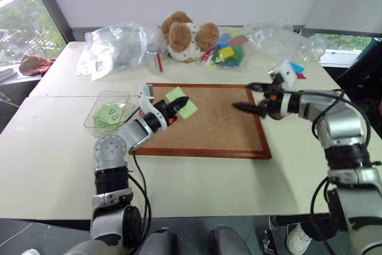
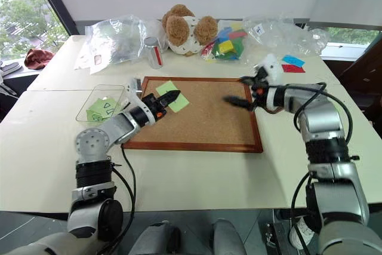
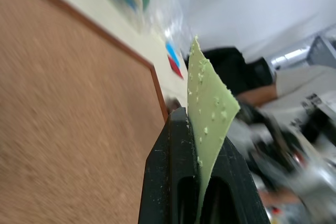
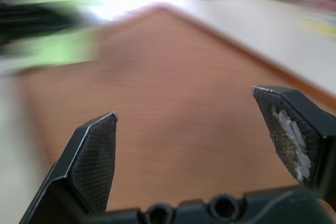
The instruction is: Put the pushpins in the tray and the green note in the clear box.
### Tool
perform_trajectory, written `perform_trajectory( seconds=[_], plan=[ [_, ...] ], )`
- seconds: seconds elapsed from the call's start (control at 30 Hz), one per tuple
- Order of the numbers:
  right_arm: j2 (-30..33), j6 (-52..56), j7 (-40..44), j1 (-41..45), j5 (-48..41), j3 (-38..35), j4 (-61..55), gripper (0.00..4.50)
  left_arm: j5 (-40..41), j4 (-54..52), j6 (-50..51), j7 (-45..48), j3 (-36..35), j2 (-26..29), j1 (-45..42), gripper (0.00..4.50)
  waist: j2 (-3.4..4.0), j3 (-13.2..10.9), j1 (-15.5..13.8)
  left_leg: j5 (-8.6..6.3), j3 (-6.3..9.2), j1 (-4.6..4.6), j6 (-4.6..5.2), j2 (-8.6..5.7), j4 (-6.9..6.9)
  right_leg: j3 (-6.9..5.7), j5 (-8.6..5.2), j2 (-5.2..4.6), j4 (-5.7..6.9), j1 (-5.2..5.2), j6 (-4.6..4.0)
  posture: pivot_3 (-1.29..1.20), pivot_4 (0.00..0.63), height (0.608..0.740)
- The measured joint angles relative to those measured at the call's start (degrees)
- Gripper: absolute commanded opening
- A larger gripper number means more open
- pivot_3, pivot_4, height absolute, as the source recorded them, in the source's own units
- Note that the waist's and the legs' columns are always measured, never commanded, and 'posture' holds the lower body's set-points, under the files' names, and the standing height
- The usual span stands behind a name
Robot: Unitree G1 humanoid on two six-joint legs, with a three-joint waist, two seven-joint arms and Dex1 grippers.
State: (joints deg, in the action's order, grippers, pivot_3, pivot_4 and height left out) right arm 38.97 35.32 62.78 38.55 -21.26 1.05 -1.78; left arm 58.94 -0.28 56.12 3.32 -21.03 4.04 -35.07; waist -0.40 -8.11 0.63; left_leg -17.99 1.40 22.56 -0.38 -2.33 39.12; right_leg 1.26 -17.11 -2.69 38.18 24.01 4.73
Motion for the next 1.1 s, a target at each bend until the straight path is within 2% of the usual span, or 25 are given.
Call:
perform_trajectory(
  seconds=[0.1, 0.2, 0.33, 0.43, 0.5, 0.77, 0.8, 0.83, 0.97, 1.03, 1.07, 1.1],
  plan=[
    [0.49, 3.61, 0.97, -0.69, -3.54, 0.53, -8.22, 4.48, -2.3, -4.13, -2.9, -1.88, 0.03, 1.17, -0.03, 0.0, 0.0, 0.0, -0.05, 0.0, 0.0, -0.05, 0.0, 0.0, 0.04, 0.0, 0.01, -0.01, 0.0, -0.07, 0.01, 0.0, 0.15, 0.74],
    [0.47, 4.84, 0.63, -1.3, -4.51, 1.92, -11.81, 4.48, -4.52, -6.62, -5.17, -5.72, -0.4, 3.07, -0.86, 0.0, -0.01, 0.0, -0.14, 0.0, 0.01, -0.06, 0.01, 0.0, 0.03, 0.0, 0.01, -0.01, 0.0, -0.07, 0.01, 0.0, 0.15, 0.74],
    [0.12, 5.0, -0.46, -1.67, -4.43, 3.41, -12.06, 4.48, -8.45, -6.44, -8.0, -10.47, -4.16, 10.59, -3.39, 0.0, -0.03, -0.01, 0.19, -0.01, 0.0, -0.03, 0.01, 0.0, -0.05, 0.02, 0.01, 0.0, 0.02, 0.05, 0.01, 0.0, 0.15, 0.74],
    [-0.02, 4.25, -1.09, -1.61, -4.23, 3.86, -11.86, 4.48, -13.59, -3.09, -8.46, -12.37, -5.33, 18.44, -4.15, 0.0, -0.02, -0.01, 0.08, -0.01, 0.01, -0.04, 0.01, 0.0, -0.09, 0.01, 0.01, 0.0, 0.03, 0.06, 0.01, 0.0, 0.15, 0.74],
    [-0.21, 3.96, -1.45, -1.61, -4.13, 4.37, -11.58, 4.48, -16.15, 0.29, -8.19, -13.0, -5.68, 20.83, -3.94, 0.0, -0.04, -0.01, -0.04, -0.01, 0.01, -0.03, 0.01, 0.0, -0.04, 0.0, 0.01, 0.0, 0.01, 0.03, 0.01, 0.0, 0.15, 0.74],
    [-1.67, 2.6, -3.18, -1.58, -3.52, 5.37, -11.5, 4.48, -18.91, 10.59, 0.27, -8.6, -3.1, 24.15, -4.04, 0.0, -0.13, -0.05, -1.11, -0.02, 0.02, 0.07, 0.04, -0.03, -0.02, -0.02, 0.01, -0.03, 0.0, 0.1, 0.01, 0.0, 0.15, 0.74],
    [-1.7, 2.48, -3.44, -1.62, -3.47, 5.39, -11.54, 4.5, -18.91, 11.51, 1.81, -7.42, -2.56, 24.77, -4.46, 0.55, -0.14, -0.05, -1.08, -0.02, 0.02, 0.09, 0.04, -0.03, -0.02, -0.02, 0.01, -0.03, 0.0, 0.15, 0.01, 0.0, 0.15, 0.74],
    [-1.7, 2.36, -3.68, -1.73, -3.4, 5.39, -11.58, 4.5, -18.92, 12.1, 3.15, -6.64, -2.41, 25.18, -4.96, 0.81, -0.14, -0.05, -1.02, -0.02, 0.02, 0.13, 0.04, -0.02, -0.02, -0.02, 0.01, -0.03, 0.01, 0.19, 0.01, 0.0, 0.15, 0.74],
    [-1.66, 1.8, -4.31, -2.66, -2.85, 5.41, -11.77, 4.5, -18.92, 13.65, 6.86, -5.3, -2.8, 26.28, -6.66, 2.77, -0.14, -0.05, -0.91, -0.02, 0.02, 0.17, 0.04, -0.02, -0.01, -0.02, 0.01, -0.03, 0.02, 0.23, 0.01, 0.0, 0.15, 0.74],
    [-1.43, 1.64, -4.55, -2.94, -2.46, 5.41, -11.95, 4.5, -18.94, 13.67, 8.59, -4.91, -3.02, 26.57, -6.72, 3.9, -0.14, -0.05, -0.75, -0.02, 0.02, 0.17, 0.04, -0.02, -0.02, -0.02, 0.01, -0.03, 0.03, 0.25, 0.01, 0.0, 0.15, 0.74],
    [-1.37, 1.33, -4.6, -3.05, -2.25, 5.41, -12.01, 4.5, -19.1, 13.58, 9.4, -4.89, -3.01, 26.86, -6.71, 4.34, -0.14, -0.05, -0.66, -0.02, 0.02, 0.18, 0.04, -0.02, -0.02, -0.02, 0.01, -0.03, 0.04, 0.26, 0.01, 0.0, 0.15, 0.74],
    [-1.33, 1.03, -4.68, -3.22, -2.02, 5.41, -12.01, 4.5, -19.35, 13.34, 10.17, -4.9, -3.03, 27.33, -6.71, 4.47, -0.14, -0.05, -0.54, -0.02, 0.02, 0.18, 0.03, -0.02, -0.02, -0.02, 0.01, -0.03, 0.05, 0.26, 0.01, 0.0, 0.15, 0.74]
  ],
)
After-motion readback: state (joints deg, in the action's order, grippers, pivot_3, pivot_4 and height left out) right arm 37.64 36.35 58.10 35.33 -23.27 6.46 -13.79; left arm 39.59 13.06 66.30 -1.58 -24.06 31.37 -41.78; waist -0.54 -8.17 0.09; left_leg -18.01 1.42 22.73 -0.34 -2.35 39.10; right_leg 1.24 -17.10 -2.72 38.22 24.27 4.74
